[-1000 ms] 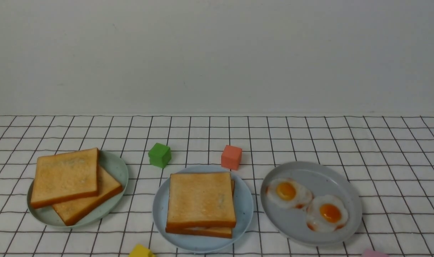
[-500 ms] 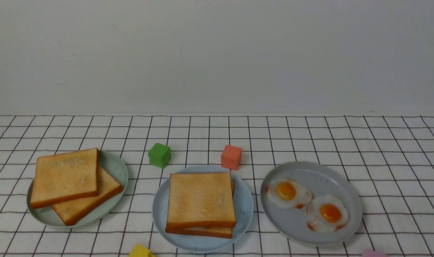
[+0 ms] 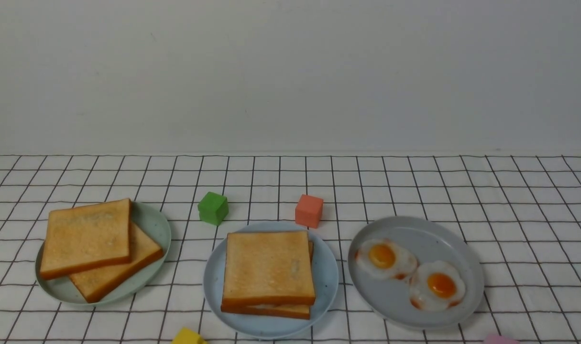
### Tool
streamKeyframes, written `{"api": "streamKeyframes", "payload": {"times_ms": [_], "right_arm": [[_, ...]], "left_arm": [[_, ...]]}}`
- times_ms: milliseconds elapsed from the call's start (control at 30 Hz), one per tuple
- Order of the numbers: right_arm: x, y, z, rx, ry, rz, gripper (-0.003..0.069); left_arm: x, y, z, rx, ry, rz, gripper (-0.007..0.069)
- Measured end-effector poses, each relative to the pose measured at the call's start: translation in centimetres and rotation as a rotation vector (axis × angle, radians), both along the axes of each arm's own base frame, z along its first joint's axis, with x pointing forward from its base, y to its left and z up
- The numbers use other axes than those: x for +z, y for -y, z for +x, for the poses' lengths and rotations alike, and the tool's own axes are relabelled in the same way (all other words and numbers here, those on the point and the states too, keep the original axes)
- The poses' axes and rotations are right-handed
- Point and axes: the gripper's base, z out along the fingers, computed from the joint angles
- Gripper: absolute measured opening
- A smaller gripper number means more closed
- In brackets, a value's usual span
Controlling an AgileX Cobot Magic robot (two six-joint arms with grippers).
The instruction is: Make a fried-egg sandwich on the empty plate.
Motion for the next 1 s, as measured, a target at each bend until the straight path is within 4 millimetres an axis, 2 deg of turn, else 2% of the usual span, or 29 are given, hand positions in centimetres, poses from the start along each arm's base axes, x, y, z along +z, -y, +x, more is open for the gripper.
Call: {"api": "streamKeyframes", "payload": {"times_ms": [133, 233, 300, 367, 467, 1000], "right_arm": [[-0.5, 0.4, 0.2, -0.095, -0.069, 0.038, 0.0083], [-1.9, 1.0, 0.6, -0.236, -0.198, 0.132, 0.0085], [-3.7, 1.5, 1.0, -0.352, -0.297, 0.199, 0.0088], [-4.5, 1.6, 1.1, -0.395, -0.331, 0.224, 0.0089], [-7.2, 2.1, 1.2, -0.500, -0.441, 0.238, 0.0094], [-7.3, 2.2, 1.2, -0.515, -0.453, 0.249, 0.0116]], "left_arm": [[0.0, 0.0, 0.0, 0.000, 0.000, 0.002, 0.0020], [0.0, 0.0, 0.0, 0.000, 0.000, 0.004, 0.0020], [0.0, 0.0, 0.0, 0.000, 0.000, 0.004, 0.0021], [0.0, 0.0, 0.0, 0.000, 0.000, 0.004, 0.0021], [0.0, 0.0, 0.0, 0.000, 0.000, 0.004, 0.0021], [0.0, 0.0, 0.0, 0.000, -0.001, 0.004, 0.0039]]}}
